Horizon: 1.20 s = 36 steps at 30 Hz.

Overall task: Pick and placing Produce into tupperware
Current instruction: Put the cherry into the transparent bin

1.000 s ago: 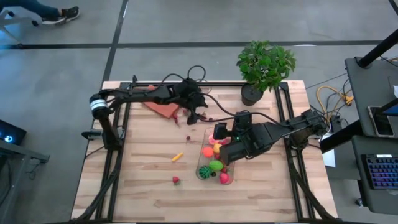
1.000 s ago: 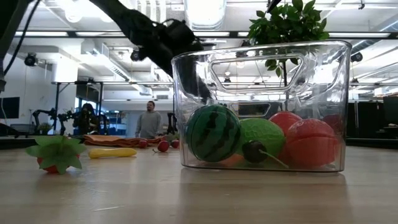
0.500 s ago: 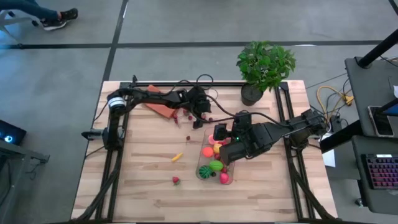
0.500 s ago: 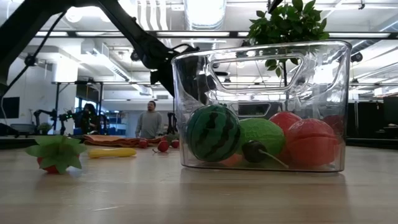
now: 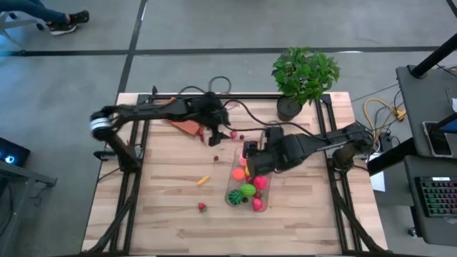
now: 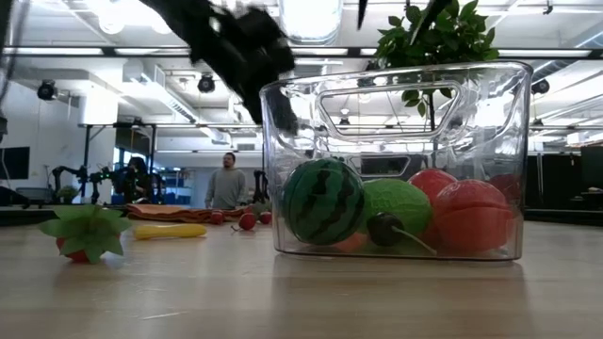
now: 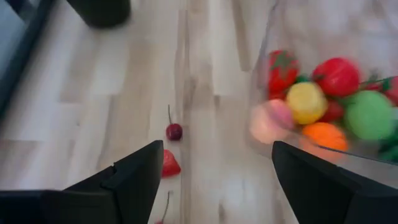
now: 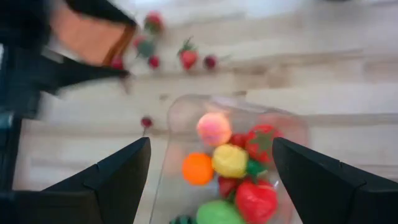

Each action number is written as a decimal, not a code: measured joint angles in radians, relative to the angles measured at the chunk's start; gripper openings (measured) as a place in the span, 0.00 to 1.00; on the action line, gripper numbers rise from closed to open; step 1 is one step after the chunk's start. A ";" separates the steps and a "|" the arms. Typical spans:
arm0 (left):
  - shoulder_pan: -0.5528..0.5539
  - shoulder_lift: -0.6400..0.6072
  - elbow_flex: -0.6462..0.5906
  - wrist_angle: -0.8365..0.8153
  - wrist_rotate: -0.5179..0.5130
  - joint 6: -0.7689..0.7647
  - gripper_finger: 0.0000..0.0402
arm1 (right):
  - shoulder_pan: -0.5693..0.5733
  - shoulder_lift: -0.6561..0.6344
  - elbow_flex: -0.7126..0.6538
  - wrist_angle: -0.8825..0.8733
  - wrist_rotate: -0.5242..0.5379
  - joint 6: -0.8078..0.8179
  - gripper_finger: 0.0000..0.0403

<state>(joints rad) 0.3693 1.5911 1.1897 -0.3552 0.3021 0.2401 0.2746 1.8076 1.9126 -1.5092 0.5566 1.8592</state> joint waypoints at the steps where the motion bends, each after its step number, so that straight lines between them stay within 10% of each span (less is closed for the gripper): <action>1: -0.007 -0.053 -0.023 -0.003 -0.019 0.000 0.71 | -0.018 0.001 -0.016 0.049 -0.030 -0.050 0.81; 18: -0.056 -0.729 -0.539 0.005 -0.257 -0.291 0.71 | -0.445 0.062 -0.243 0.491 -0.499 -0.874 0.81; 36: -0.056 -0.797 -0.620 0.013 -0.292 -0.339 0.71 | -0.522 0.333 -0.166 0.466 -0.509 -1.644 0.81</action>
<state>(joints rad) 0.3134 0.7937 0.5698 -0.3424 0.0105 -0.0986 -0.2479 2.1411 1.7465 -1.0433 0.0477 0.2152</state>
